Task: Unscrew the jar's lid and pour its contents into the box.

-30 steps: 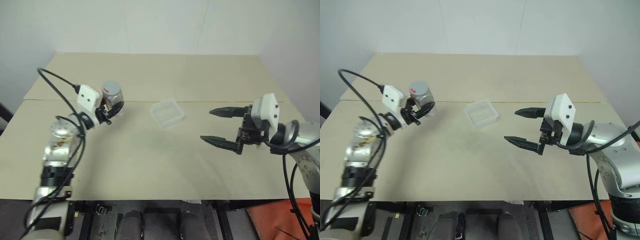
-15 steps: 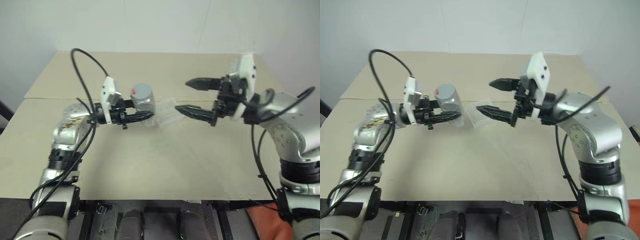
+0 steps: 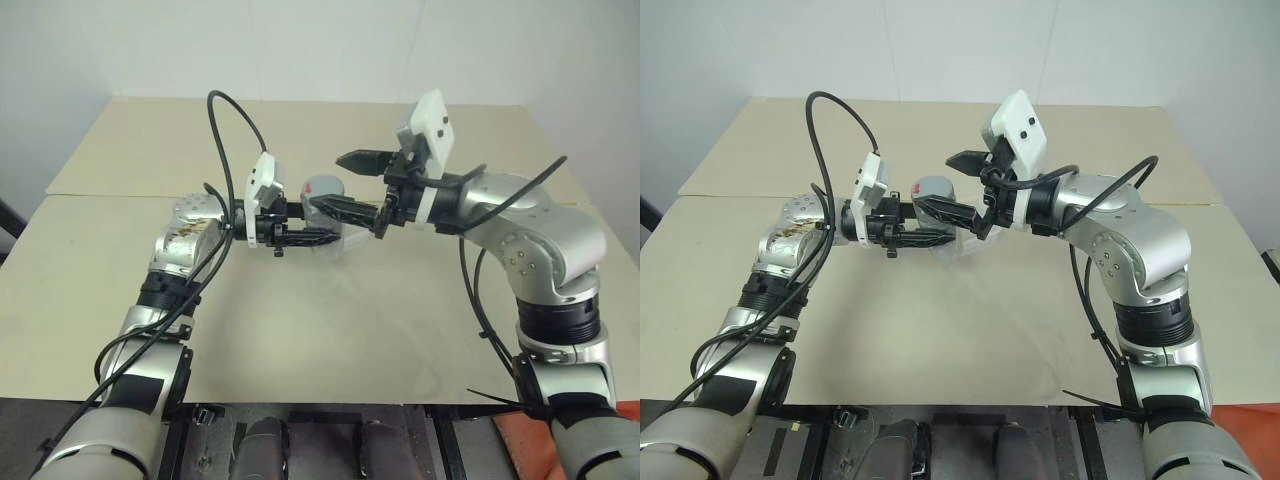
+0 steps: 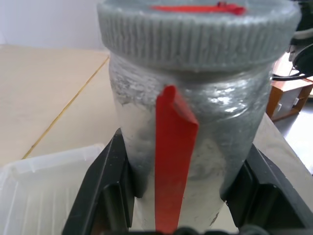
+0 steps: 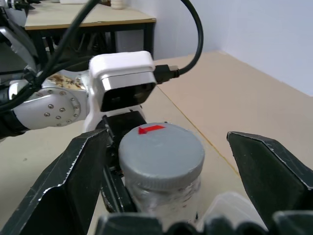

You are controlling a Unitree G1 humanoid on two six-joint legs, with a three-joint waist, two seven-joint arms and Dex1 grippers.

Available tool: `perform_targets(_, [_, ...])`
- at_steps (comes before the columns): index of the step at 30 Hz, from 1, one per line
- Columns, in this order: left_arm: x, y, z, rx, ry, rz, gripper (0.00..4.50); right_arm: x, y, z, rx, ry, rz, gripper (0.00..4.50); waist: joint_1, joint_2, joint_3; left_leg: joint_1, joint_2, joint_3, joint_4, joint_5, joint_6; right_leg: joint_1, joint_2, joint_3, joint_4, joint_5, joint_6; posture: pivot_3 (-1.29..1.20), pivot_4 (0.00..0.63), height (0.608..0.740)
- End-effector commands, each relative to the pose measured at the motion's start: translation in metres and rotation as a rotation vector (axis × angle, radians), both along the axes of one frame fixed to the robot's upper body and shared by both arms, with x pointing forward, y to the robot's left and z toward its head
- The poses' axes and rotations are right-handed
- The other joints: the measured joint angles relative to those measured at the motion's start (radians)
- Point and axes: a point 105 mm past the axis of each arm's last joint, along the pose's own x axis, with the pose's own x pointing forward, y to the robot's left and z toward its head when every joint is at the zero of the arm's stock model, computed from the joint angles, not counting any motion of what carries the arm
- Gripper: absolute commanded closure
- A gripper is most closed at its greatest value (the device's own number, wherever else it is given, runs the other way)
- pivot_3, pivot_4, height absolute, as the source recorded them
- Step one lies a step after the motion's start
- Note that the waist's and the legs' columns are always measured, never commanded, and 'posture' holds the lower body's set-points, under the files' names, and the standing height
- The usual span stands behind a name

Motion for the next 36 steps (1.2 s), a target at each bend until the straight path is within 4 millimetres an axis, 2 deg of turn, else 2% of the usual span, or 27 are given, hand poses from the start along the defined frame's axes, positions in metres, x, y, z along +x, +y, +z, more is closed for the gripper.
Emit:
perform_targets(1, [-0.001,-0.007,0.013,-0.002,-0.066,-0.03,2.47,-0.005,0.007,0.009,-0.003,-0.033,0.025,0.0,0.0,0.0,0.0,0.0,0.0,0.0,0.0,0.0,0.0,0.0,0.0,0.0,0.0,0.0,0.0,0.0,0.15,0.74])
perform_targets(6, [0.0,-0.008,0.012,0.038,-0.101,-0.017,2.47,0.0,0.011,0.001,-0.01,0.028,0.025,0.0,-0.002,0.0,0.0,0.0,0.0,0.0,0.0,0.0,0.001,0.0,0.0,0.0,0.0,0.0,0.0,0.0,0.15,0.74])
perform_targets(18, [-0.004,-0.003,0.012,0.063,-0.123,-0.023,2.47,0.006,0.012,-0.005,-0.012,0.065,0.018,0.0,-0.003,0.0,0.0,0.0,0.0,0.0,0.0,-0.001,0.001,0.0,0.0,0.0,0.0,0.0,0.0,0.0,0.15,0.74])
perform_targets(21, [-0.004,-0.002,0.012,0.066,-0.119,-0.026,2.47,0.006,0.012,-0.006,-0.008,0.064,0.017,0.56,-0.003,0.0,0.0,0.0,0.0,0.0,0.0,-0.001,0.001,0.0,0.0,0.0,0.0,0.0,0.0,0.0,0.15,0.74])
perform_targets(24, [-0.004,0.0,0.009,0.072,-0.112,-0.027,2.47,0.004,0.011,-0.005,0.004,0.056,0.022,1.53,-0.005,0.0,0.0,0.0,0.0,0.0,0.0,-0.001,0.001,0.0,0.0,0.0,0.0,0.0,0.0,0.0,0.15,0.74])
perform_targets(25, [-0.004,0.0,0.008,0.072,-0.11,-0.027,2.47,0.004,0.011,-0.004,0.009,0.053,0.025,1.71,-0.005,0.0,0.0,0.0,0.0,0.0,0.0,-0.001,0.001,0.0,0.0,0.0,0.0,0.0,0.0,0.0,0.15,0.74])
perform_targets(31, [-0.009,0.003,0.004,0.079,-0.091,-0.046,2.47,-0.005,0.012,-0.005,0.025,0.038,0.086,1.71,-0.005,0.0,0.0,0.0,0.0,0.0,0.0,-0.001,0.001,0.0,0.0,0.0,0.0,0.0,0.0,0.0,0.15,0.74])
perform_targets(36, [-0.025,0.002,0.008,0.029,-0.081,-0.158,2.47,-0.034,0.018,-0.015,-0.025,0.031,0.375,1.71,-0.004,0.0,0.0,-0.001,0.0,0.0,0.0,-0.001,0.001,0.0,0.0,0.0,0.0,0.0,0.0,0.0,0.15,0.74])
